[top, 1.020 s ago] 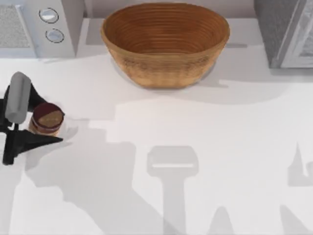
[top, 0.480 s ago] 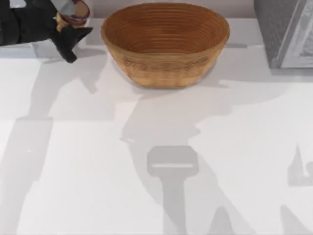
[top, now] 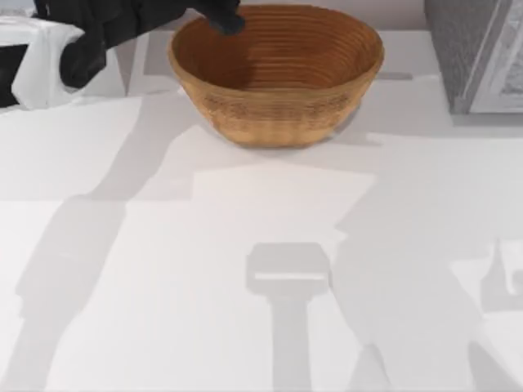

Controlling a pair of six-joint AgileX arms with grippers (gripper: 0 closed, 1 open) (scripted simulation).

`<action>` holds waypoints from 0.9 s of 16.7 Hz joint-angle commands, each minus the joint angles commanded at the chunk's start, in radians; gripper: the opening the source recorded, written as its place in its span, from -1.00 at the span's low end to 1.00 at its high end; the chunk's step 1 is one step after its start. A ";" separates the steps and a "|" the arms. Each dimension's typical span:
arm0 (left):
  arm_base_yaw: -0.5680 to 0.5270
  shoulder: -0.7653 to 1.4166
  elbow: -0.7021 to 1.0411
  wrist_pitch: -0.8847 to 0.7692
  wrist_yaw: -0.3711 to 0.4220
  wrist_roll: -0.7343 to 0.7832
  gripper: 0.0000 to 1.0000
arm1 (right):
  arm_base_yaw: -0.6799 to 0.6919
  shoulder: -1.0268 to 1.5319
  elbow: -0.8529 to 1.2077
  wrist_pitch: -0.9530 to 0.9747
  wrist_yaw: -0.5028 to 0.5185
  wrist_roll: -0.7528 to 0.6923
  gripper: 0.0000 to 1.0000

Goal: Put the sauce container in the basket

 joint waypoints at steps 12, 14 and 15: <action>-0.054 0.081 0.070 0.040 -0.026 -0.057 -1.00 | 0.000 0.000 0.000 0.000 0.000 0.000 1.00; -0.061 0.116 0.105 0.043 -0.038 -0.060 -1.00 | 0.000 0.000 0.000 0.000 0.000 0.000 1.00; -0.064 0.133 0.120 0.045 -0.043 -0.061 -1.00 | 0.000 0.000 0.000 0.000 0.000 0.000 1.00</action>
